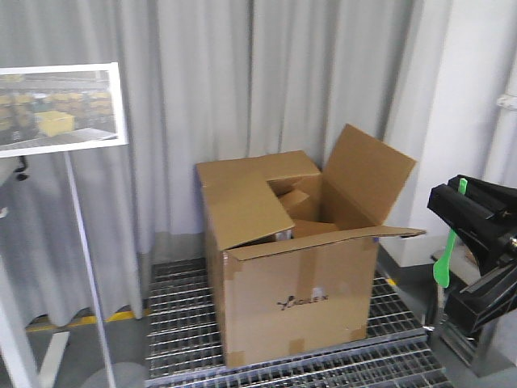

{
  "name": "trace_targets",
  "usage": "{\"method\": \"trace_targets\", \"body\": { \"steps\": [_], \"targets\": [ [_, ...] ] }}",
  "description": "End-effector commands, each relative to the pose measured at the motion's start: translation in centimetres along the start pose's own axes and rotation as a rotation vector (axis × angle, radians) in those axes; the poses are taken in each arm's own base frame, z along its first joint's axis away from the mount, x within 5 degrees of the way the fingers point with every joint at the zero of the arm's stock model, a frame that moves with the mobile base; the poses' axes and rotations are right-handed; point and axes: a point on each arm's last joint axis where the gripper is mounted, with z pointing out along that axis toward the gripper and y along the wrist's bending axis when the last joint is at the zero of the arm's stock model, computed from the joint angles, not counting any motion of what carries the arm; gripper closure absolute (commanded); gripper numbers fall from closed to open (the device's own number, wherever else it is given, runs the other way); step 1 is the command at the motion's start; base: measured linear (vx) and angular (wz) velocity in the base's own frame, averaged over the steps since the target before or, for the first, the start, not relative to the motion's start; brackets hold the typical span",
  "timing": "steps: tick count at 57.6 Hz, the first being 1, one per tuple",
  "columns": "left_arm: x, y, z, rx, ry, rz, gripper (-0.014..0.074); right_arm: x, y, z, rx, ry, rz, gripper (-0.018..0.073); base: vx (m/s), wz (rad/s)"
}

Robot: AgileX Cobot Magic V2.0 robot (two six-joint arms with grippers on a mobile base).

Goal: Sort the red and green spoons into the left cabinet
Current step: 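Hold both spoons and drive across the room toward the white cabinet, then drive up to the open cabinet shelf holding the blue tray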

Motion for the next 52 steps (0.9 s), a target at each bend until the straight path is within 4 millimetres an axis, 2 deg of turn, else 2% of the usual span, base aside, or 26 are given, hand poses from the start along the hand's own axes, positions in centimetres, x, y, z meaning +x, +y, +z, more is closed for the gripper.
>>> {"method": "trace_targets", "body": {
  "steps": [1,18,52],
  "targets": [
    [-1.91,-0.1,0.0,0.005,-0.117,-0.011,0.0485,-1.51,0.1,-0.06,-0.023,-0.074,0.012,0.0568,0.07,-0.37],
    [-1.91,-0.1,0.0,0.005,-0.117,-0.011,0.0485,-1.51,0.1,-0.06,-0.023,-0.074,0.012,0.0568,0.09,-0.47],
    [-1.91,-0.1,0.0,0.005,-0.117,-0.011,0.0485,-1.51,0.1,-0.06,-0.023,-0.074,0.012,0.0568,0.17,-0.72]
  ]
}}
